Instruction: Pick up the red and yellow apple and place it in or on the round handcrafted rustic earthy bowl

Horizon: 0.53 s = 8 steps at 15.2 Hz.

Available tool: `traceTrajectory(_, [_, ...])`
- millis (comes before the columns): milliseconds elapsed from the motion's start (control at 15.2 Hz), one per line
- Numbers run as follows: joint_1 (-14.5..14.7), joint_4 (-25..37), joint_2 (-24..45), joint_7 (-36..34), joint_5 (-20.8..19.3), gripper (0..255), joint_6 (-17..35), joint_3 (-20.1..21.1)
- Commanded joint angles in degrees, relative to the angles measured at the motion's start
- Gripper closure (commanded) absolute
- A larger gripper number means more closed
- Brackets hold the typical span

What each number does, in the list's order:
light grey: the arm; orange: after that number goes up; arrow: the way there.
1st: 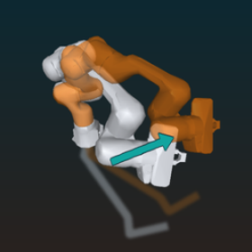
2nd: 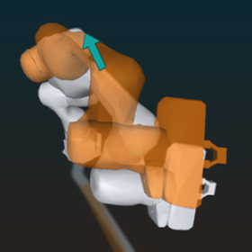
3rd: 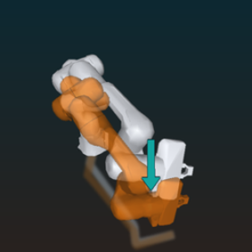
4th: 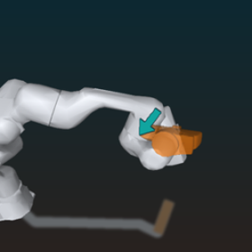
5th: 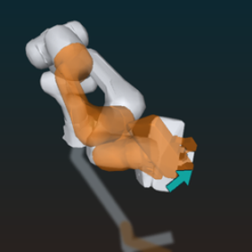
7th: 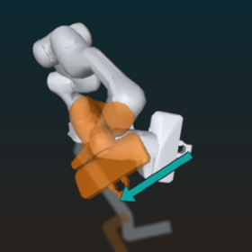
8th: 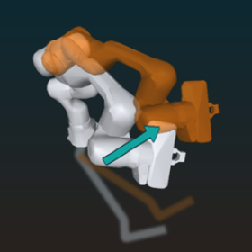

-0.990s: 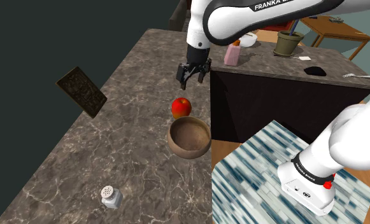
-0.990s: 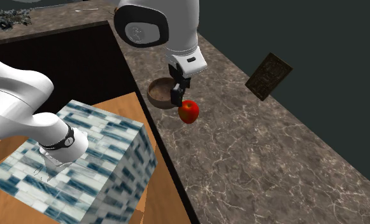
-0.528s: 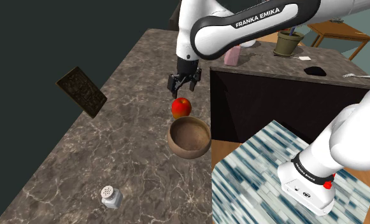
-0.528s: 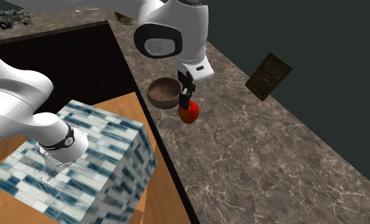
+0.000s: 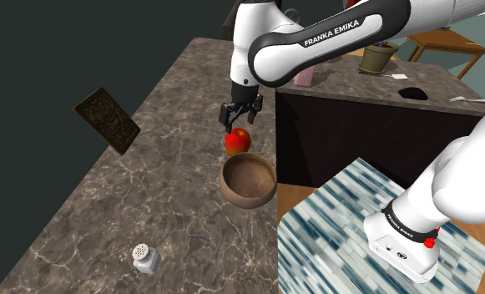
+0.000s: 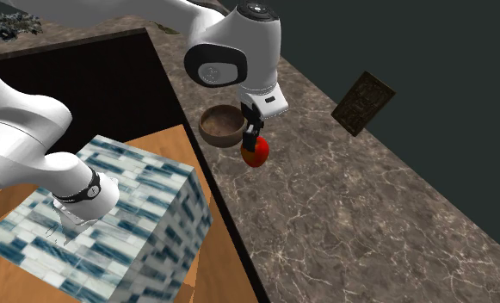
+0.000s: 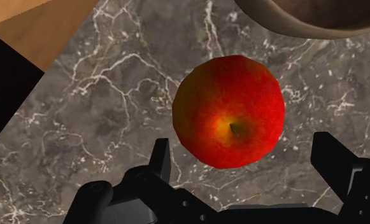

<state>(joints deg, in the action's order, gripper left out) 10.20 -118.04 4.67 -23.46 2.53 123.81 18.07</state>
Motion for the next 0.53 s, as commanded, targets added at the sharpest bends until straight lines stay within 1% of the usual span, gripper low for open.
traceTrajectory(0, [0.0, -0.02, 0.0, 0.0, 0.0, 0, 0.02, 0.0])
traceTrajectory(66, [0.0, -0.01, 0.0, 0.0, 0.0, 0, 0.01, 0.0])
traceTrajectory(132, [0.0, -0.01, 0.0, 0.0, 0.0, 255, 0.01, 0.0])
traceTrajectory(462, [0.0, -0.01, 0.0, 0.0, 0.0, 255, 0.01, 0.0])
